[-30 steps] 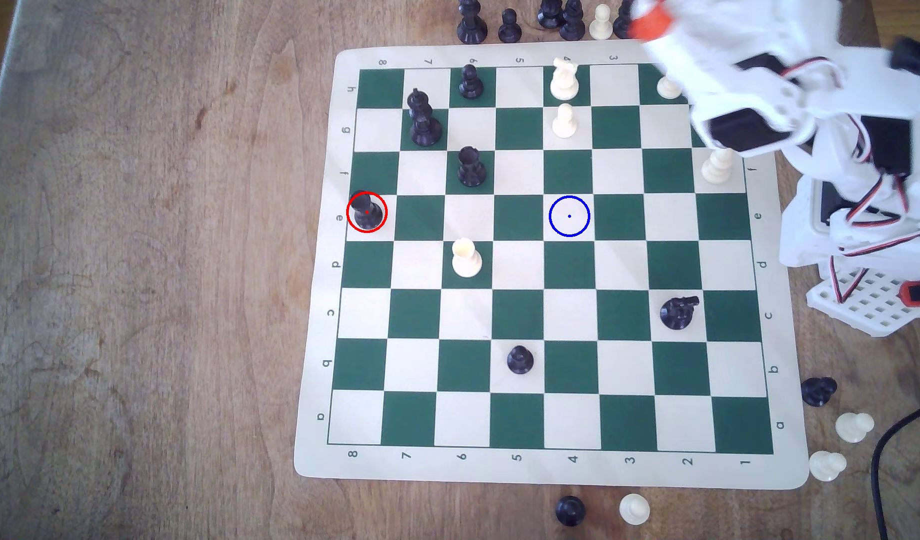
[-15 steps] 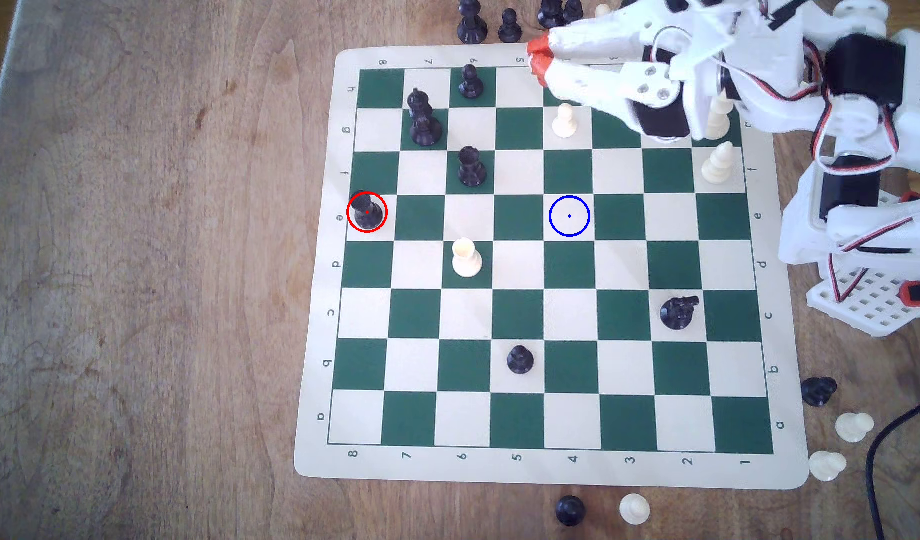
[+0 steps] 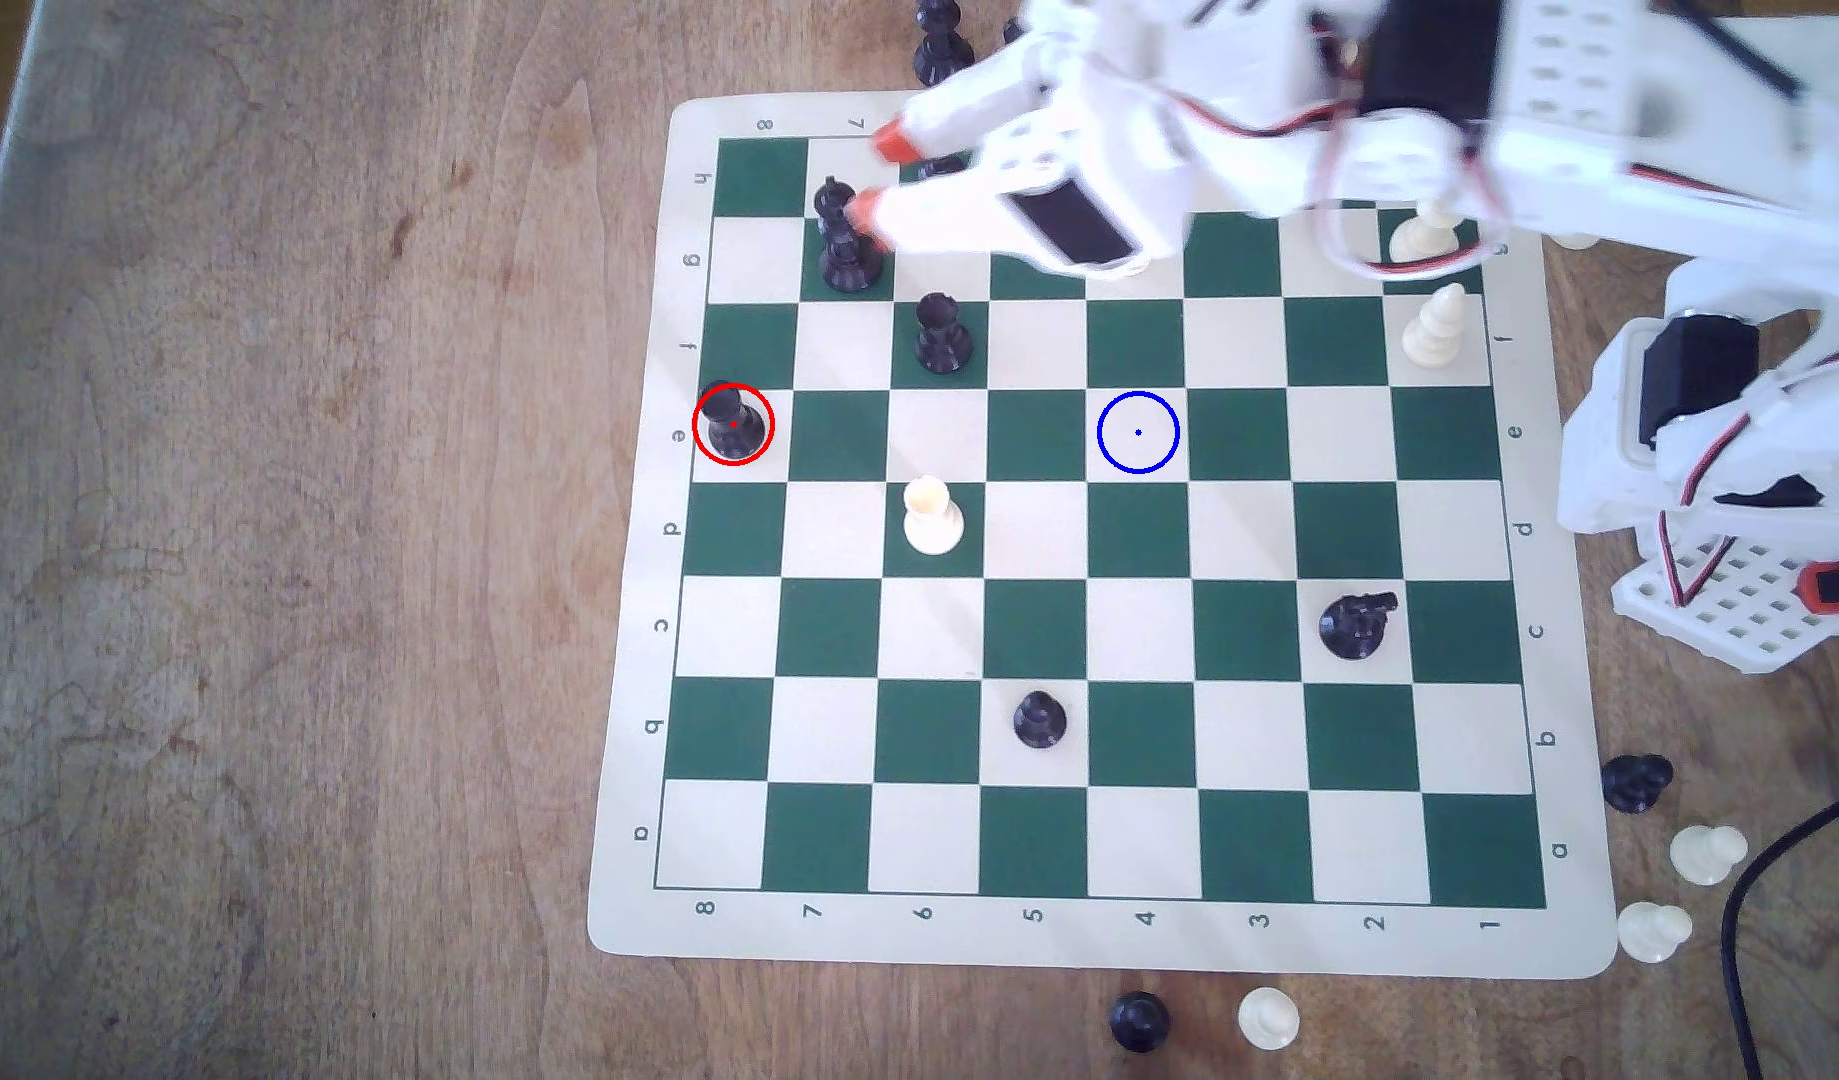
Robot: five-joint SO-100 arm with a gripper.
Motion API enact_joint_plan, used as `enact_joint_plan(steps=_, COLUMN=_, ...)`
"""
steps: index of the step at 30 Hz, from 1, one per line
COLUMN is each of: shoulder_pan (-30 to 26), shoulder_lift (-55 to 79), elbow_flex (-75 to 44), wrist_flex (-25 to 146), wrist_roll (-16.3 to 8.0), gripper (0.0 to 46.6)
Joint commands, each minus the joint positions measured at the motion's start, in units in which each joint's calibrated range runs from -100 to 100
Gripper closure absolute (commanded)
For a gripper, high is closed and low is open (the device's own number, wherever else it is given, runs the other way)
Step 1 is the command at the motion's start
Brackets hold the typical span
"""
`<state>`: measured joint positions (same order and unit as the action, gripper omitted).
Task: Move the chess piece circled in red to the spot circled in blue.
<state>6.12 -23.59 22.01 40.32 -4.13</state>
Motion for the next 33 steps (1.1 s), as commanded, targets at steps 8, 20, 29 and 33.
enact_joint_plan(steps=8, shoulder_pan=-2.0, shoulder_lift=21.7, elbow_flex=-31.9, wrist_flex=12.1, wrist_roll=-3.0, gripper=32.1)
enact_joint_plan(steps=20, shoulder_pan=-1.5, shoulder_lift=40.5, elbow_flex=-53.0, wrist_flex=17.0, wrist_roll=-2.1, gripper=30.4)
enact_joint_plan(steps=29, shoulder_pan=-1.5, shoulder_lift=49.8, elbow_flex=-59.4, wrist_flex=16.8, wrist_roll=-1.7, gripper=30.3)
enact_joint_plan(steps=33, shoulder_pan=-2.1, shoulder_lift=51.6, elbow_flex=-60.0, wrist_flex=16.8, wrist_roll=-1.4, gripper=29.9)
